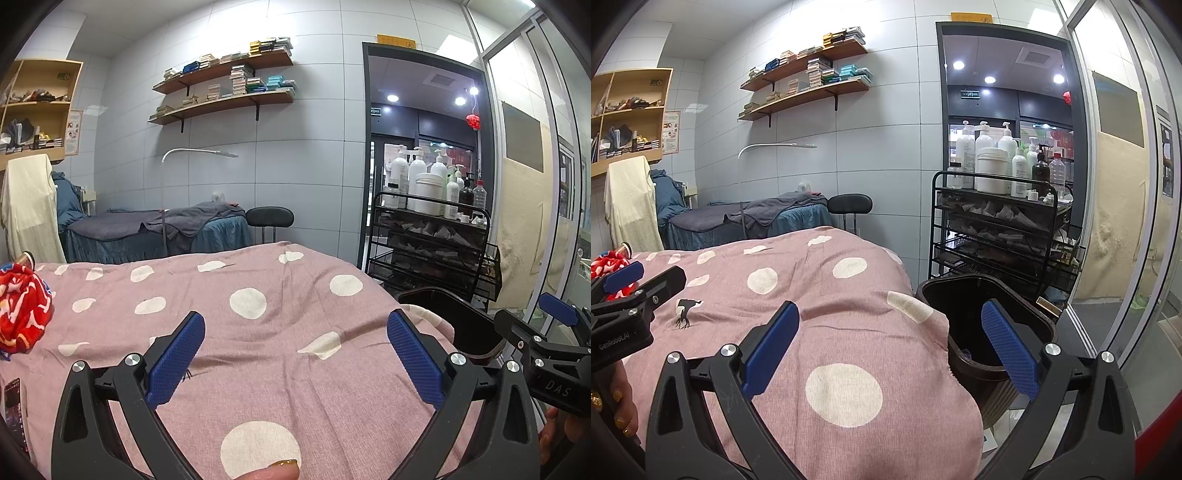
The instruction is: Collect trash
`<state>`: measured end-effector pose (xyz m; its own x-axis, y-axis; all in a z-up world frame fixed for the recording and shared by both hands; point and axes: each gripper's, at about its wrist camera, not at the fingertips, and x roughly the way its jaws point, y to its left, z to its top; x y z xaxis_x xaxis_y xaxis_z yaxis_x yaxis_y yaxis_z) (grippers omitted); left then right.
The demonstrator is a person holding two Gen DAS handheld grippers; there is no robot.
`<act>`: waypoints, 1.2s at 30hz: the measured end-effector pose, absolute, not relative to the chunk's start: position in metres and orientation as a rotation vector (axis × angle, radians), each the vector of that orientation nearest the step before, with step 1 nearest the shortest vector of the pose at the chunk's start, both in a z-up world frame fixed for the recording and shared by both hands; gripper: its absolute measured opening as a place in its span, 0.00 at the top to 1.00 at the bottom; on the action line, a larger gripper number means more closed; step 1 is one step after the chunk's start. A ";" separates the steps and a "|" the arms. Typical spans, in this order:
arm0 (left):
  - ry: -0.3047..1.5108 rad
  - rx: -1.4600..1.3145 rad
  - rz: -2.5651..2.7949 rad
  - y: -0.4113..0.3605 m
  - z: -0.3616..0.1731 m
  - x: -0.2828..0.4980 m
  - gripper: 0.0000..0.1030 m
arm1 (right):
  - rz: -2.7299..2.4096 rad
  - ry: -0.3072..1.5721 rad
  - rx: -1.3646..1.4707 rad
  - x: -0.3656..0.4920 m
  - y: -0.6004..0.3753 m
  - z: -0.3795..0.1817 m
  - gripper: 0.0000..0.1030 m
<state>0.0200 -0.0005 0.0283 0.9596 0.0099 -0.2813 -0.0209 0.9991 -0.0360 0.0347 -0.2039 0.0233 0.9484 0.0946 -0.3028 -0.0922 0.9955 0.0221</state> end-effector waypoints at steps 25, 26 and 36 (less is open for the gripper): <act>0.287 -0.035 0.013 0.002 0.025 0.021 0.05 | 0.098 0.315 0.007 0.034 -0.202 0.022 0.05; 0.287 -0.035 0.013 0.002 0.024 0.021 0.05 | 0.099 0.316 0.007 0.035 -0.203 0.021 0.05; 0.287 -0.036 0.014 0.002 0.025 0.021 0.05 | 0.101 0.317 0.006 0.035 -0.203 0.021 0.05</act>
